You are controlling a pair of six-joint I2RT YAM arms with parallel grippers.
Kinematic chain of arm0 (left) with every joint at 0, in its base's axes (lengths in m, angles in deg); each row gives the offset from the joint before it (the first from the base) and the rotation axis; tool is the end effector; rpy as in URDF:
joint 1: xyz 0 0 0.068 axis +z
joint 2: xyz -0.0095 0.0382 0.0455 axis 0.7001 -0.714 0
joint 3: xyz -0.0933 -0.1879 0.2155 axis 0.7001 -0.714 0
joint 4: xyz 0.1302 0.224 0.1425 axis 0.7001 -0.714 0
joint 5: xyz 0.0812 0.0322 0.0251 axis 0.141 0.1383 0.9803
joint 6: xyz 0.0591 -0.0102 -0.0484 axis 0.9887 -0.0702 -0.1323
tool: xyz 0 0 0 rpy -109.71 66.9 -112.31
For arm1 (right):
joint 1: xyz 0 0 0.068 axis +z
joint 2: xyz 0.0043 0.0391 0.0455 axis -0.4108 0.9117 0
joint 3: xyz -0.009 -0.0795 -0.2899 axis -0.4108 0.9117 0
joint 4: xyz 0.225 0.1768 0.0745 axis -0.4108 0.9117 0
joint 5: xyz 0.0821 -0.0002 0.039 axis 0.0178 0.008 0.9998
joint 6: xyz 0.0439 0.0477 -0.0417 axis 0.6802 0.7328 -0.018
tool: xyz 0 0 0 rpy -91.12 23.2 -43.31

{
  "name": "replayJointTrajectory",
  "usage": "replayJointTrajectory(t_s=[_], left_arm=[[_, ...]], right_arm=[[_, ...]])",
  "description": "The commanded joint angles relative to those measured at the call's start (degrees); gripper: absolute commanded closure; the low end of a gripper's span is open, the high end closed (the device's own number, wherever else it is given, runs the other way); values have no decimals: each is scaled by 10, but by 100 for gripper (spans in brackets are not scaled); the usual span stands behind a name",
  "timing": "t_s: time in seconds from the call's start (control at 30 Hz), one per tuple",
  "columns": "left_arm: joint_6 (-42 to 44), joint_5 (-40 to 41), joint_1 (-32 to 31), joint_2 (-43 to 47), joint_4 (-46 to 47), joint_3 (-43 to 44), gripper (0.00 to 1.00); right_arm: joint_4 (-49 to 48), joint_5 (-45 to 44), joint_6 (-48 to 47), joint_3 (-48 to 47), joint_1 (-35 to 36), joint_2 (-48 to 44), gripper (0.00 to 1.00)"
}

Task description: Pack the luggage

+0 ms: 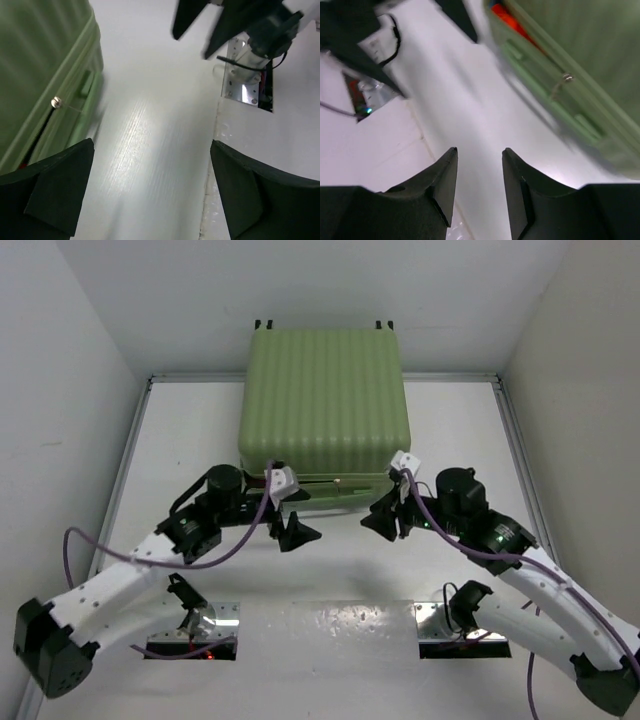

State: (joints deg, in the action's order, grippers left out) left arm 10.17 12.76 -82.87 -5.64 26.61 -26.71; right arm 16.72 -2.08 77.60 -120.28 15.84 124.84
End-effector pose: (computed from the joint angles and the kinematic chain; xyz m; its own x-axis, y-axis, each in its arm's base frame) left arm 0.1748 -0.1869 0.2966 -0.2828 0.1662 -0.9447 0.9250 0.3077 -0.2228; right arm 0.1482 0.1551 0.3132 -0.4403 -0.1507 -0.8851 -0.7868 0.5397 0.2995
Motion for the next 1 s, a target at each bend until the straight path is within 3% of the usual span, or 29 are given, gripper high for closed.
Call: replayJointTrajectory(t_s=[0.0, 0.03, 0.1, 0.2, 0.23, 0.3, 0.37, 0.4, 0.5, 0.6, 0.63, 0.73, 0.77, 0.83, 0.97], left_arm=[[7, 66, -13, 71, -47, 38, 0], [0, 93, -8, 72, -81, 59, 3], [-8, 194, 19, 44, -127, 148, 21], [-35, 305, 90, 3, -185, 257, 54], [-43, 329, 112, -8, -185, 275, 73], [-76, 385, 190, -51, -195, 311, 83], [-101, 361, 260, -89, -190, 324, 83], [-115, 340, 334, -132, -182, 334, 81], [-141, 245, 439, -253, -158, 380, 73], [-153, 164, 488, -371, -135, 435, 71], [-162, 91, 510, -452, -123, 474, 68], [-151, -12, 510, -569, -94, 579, 65], [-134, -34, 510, -636, -94, 609, 71], [-114, -71, 484, -691, -78, 684, 72], [-145, -148, 434, -804, -58, 808, 73]], right_arm=[[3, -81, -17, -47, -27, -9, 59], [-36, -114, -17, -53, -47, -13, 59], [-72, -151, -24, -62, -104, 6, 59], [-98, -162, -16, -110, -181, 67, 63], [-115, -150, 11, -120, -223, 83, 63], [-121, -124, 35, -166, -318, 151, 66], [-123, -74, 91, -196, -397, 217, 68], [-127, -50, 111, -241, -417, 240, 68], [-140, -11, 127, -297, -464, 354, 68], [-128, 41, 139, -348, -477, 436, 68], [-125, 50, 151, -380, -484, 492, 68], [-147, 134, 161, -397, -494, 563, 68], [-156, 143, 163, -393, -496, 571, 68], [-203, 178, 165, -371, -500, 590, 68], [-190, 191, 110, -345, -506, 607, 68]])
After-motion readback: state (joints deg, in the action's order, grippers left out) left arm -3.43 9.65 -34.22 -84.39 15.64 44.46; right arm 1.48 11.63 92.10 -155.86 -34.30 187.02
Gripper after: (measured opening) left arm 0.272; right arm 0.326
